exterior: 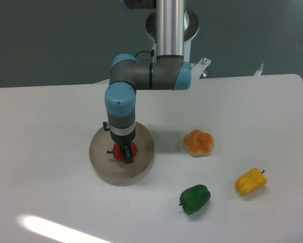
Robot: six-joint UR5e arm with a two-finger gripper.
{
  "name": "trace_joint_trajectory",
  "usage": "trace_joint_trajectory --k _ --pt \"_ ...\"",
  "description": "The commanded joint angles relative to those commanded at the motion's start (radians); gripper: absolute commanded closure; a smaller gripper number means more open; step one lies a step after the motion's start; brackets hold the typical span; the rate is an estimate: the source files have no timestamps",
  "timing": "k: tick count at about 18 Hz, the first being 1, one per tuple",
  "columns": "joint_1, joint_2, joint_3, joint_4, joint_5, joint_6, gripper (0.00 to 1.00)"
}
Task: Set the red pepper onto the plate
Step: 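Raise the open gripper away from the red pepper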
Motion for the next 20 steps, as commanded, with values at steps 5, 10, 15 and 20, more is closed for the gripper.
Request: trace_joint_trajectory --k 5,10,15,20 --pt "0.003 0.011 0.003 0.000 -0.003 0.000 0.00" --pt "0.021 0.037 0.029 -0.006 -0.023 -0.015 0.00" --pt "0.122 0.083 0.051 -0.012 -0.017 -0.011 0.00" --pt "0.242 0.100 0.112 -0.017 -0.028 0.000 0.00"
